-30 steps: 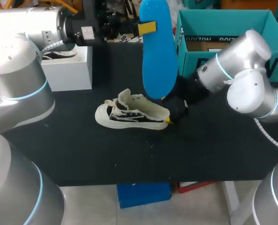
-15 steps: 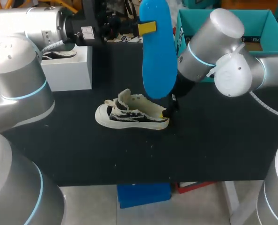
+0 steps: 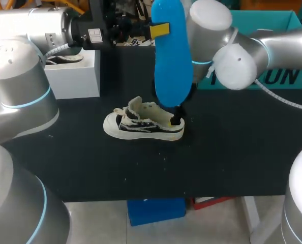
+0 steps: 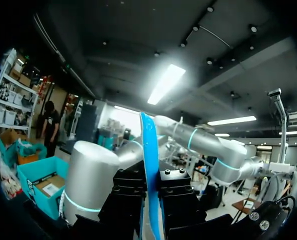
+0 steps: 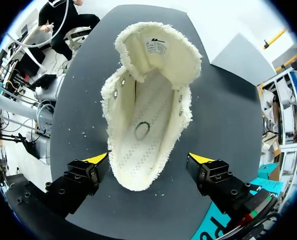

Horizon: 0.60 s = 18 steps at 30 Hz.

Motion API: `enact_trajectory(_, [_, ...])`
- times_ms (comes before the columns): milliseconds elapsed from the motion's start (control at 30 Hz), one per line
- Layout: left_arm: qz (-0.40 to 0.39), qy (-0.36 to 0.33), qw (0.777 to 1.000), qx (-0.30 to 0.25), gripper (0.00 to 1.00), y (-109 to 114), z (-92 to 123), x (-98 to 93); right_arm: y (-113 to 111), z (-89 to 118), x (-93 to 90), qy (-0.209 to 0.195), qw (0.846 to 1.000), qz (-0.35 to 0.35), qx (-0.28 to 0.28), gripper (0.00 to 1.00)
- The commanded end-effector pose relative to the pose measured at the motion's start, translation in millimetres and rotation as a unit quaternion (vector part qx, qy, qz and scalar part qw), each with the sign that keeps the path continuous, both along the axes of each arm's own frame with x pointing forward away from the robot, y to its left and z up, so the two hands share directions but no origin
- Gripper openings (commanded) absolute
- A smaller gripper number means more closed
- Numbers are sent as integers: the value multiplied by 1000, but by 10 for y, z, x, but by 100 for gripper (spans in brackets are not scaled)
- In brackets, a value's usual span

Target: Take the shoe out of the shoebox, open the shoe tongue, remove and reinsert the insole, then place the shoe into the shoebox

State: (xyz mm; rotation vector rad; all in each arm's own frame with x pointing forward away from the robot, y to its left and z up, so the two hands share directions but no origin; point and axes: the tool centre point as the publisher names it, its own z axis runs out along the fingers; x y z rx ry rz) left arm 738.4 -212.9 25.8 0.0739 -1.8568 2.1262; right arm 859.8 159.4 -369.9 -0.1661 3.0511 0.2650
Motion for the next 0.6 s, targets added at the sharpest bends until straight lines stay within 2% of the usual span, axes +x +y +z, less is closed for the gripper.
enact_trajectory(33, [2, -1, 1000, -1, 0, -10, -7, -7, 65, 9, 8, -13, 991, -11, -131, 100])
enact_trajectory(300, [2, -1, 1000, -1, 0, -10, -7, -7, 97, -8, 3, -12, 984, -7, -175, 100])
enact_trajectory(600, [2, -1, 1000, -1, 0, -10, -7, -7, 82, -20, 0, -9, 987, -9, -158, 100])
